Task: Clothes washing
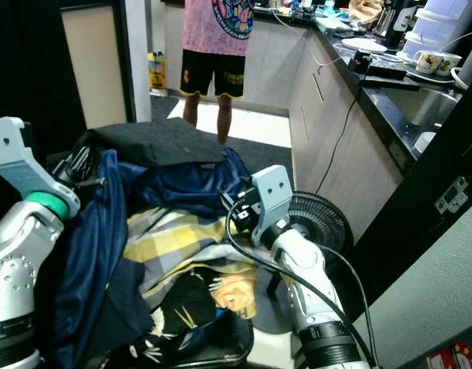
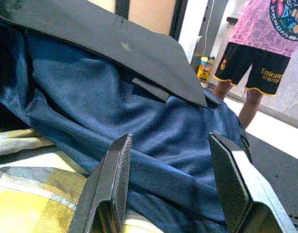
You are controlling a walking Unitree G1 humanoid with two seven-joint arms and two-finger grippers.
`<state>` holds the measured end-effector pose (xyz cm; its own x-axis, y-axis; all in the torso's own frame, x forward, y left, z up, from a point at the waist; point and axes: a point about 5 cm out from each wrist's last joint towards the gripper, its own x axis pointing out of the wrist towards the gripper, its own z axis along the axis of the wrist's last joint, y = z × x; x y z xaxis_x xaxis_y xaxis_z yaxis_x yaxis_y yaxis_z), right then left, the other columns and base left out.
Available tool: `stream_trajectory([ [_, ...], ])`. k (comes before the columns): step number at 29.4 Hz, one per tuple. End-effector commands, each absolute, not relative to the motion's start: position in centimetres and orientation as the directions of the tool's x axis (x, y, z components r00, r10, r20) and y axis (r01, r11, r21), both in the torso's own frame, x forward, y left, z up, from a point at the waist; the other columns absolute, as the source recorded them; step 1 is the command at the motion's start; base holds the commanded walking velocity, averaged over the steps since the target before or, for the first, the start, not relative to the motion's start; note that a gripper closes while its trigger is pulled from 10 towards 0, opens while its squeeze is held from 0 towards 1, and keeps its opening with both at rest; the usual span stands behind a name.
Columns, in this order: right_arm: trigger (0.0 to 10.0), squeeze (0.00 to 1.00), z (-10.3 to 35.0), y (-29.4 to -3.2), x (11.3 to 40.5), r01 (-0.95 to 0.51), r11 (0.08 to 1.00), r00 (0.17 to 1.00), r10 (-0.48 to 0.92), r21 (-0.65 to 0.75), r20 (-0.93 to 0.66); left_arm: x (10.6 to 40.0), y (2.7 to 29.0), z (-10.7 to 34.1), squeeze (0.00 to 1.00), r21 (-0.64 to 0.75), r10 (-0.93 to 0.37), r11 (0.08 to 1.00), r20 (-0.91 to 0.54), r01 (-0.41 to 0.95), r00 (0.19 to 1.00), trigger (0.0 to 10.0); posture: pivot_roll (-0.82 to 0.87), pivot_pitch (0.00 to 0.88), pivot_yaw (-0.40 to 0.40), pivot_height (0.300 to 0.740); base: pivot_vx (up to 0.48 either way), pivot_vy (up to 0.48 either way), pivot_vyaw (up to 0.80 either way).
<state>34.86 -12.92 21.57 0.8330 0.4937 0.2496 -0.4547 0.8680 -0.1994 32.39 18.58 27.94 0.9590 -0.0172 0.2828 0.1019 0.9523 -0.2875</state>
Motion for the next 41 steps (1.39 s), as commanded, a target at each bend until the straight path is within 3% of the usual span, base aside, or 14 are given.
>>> stream_trajectory([
  [1, 10.0, 0.0, 21.3, -13.1, 34.8, -0.455, 0.869, 0.837, 0.492, -0.195, 0.239, 32.1, 18.6, 29.1, 0.0, -0.112, -0.024, 0.992, 0.291, 0.059, 0.956, 10.0, 0.0, 0.065, -0.041, 0.74, 0.0, 0.0, 0.0],
  [4, 10.0, 0.0, 21.3, -13.0, 34.8, -0.457, 0.868, 0.837, 0.494, -0.196, 0.237, 32.4, 18.8, 27.3, 0.0, -0.01, -0.016, 1.0, 0.159, 0.018, 0.987, 10.0, 0.0, 0.065, -0.041, 0.74, 0.0, 0.0, 0.0],
  [7, 10.0, 0.0, 21.2, -12.9, 34.7, -0.462, 0.865, 0.834, 0.499, -0.197, 0.234, 32.3, 19.3, 23.5, 0.0, 0.115, 0.012, 0.993, -0.085, -0.002, 0.996, 10.0, 0.0, 0.066, -0.04, 0.74, 0.0, 0.0, 0.0],
  [8, 10.0, 0.0, 21.2, -12.8, 34.7, -0.467, 0.862, 0.832, 0.504, -0.198, 0.232, 31.6, 19.5, 21.0, 0.0, 0.244, -0.002, 0.967, -0.248, 0.065, 0.969, 10.0, 0.0, 0.066, -0.04, 0.74, 0.0, 0.0, 0.0],
  [10, 10.0, 0.0, 21.2, -12.8, 34.7, -0.468, 0.861, 0.832, 0.505, -0.199, 0.231, 31.4, 19.5, 20.4, 0.0, 0.267, -0.023, 0.959, -0.278, 0.1, 0.96, 10.0, 0.0, 0.066, -0.04, 0.74, 0.0, 0.0, 0.0],
  [11, 10.0, 0.0, 21.2, -12.8, 34.7, -0.468, 0.861, 0.831, 0.506, -0.2, 0.23, 31.1, 19.6, 20.0, 1.0, 0.287, -0.028, 0.951, -0.299, 0.118, 0.954, 10.0, 0.0, 0.063, -0.04, 0.74, 0.0, 0.0, 0.0],
  [20, 10.0, 0.0, 21.1, -12.8, 34.6, -0.469, 0.86, 0.83, 0.507, -0.201, 0.232, 31.4, 21.2, 21.0, 1.0, 0.339, 0.053, 0.941, -0.218, 0.025, 0.975, 10.0, 0.0, 0.058, -0.041, 0.74, 0.0, 0.0, 0.0],
  [27, 10.0, 0.0, 21.2, -12.9, 34.5, -0.468, 0.86, 0.829, 0.507, -0.202, 0.235, 30.8, 26.5, 24.2, 1.0, 0.459, 0.304, 0.854, -0.055, -0.246, 0.951, 10.0, -0.01, 0.058, -0.039, 0.74, 0.0, 0.0, 0.0],
  [32, 10.0, 0.0, 21.1, -12.9, 34.5, -0.469, 0.86, 0.83, 0.506, -0.2, 0.232, 30.6, 26.6, 25.2, 0.93, 0.371, 0.244, 0.9, 0.006, -0.228, 0.97, 10.0, 0.0, 0.063, -0.047, 0.74, 0.0, 0.0, 0.0],
  [33, 10.0, 0.0, 21.1, -12.8, 34.5, -0.472, 0.859, 0.829, 0.509, -0.199, 0.231, 30.6, 25.3, 25.2, 0.0, 0.301, 0.14, 0.944, 0.013, -0.137, 0.99, 9.4, 0.01, 0.066, -0.05, 0.74, 0.0, 0.0, 0.0],
  [37, 10.0, 0.0, 21.1, -12.7, 34.5, -0.474, 0.858, 0.828, 0.511, -0.198, 0.23, 30.6, 24.3, 25.2, 0.0, 0.254, 0.064, 0.965, 0.019, -0.067, 0.998, 9.4, 0.01, 0.066, -0.05, 0.74, 0.0, 0.0, 0.0],
  [38, 10.0, 0.0, 21.1, -12.5, 34.6, -0.477, 0.856, 0.826, 0.514, -0.197, 0.23, 30.7, 23.1, 24.8, 0.0, 0.227, -0.01, 0.974, 0.008, 0.008, 1.0, 2.6, 0.0, 0.068, -0.049, 0.74, 0.0, 0.0, 0.0],
  [40, 10.0, 0.0, 21.1, -12.5, 34.6, -0.477, 0.856, 0.826, 0.514, -0.197, 0.23, 30.7, 23.1, 24.8, 0.0, 0.227, -0.01, 0.974, 0.008, 0.008, 1.0, 2.6, 0.0, 0.068, -0.049, 0.74, 0.0, 0.0, 0.0],
  [41, 10.0, 0.0, 21.1, -12.5, 34.6, -0.479, 0.855, 0.825, 0.515, -0.198, 0.231, 30.8, 21.4, 24.2, 0.0, 0.227, -0.115, 0.967, -0.019, 0.116, 0.993, 0.0, 0.0, 0.071, -0.047, 0.74, 0.0, 0.0, 0.0],
])
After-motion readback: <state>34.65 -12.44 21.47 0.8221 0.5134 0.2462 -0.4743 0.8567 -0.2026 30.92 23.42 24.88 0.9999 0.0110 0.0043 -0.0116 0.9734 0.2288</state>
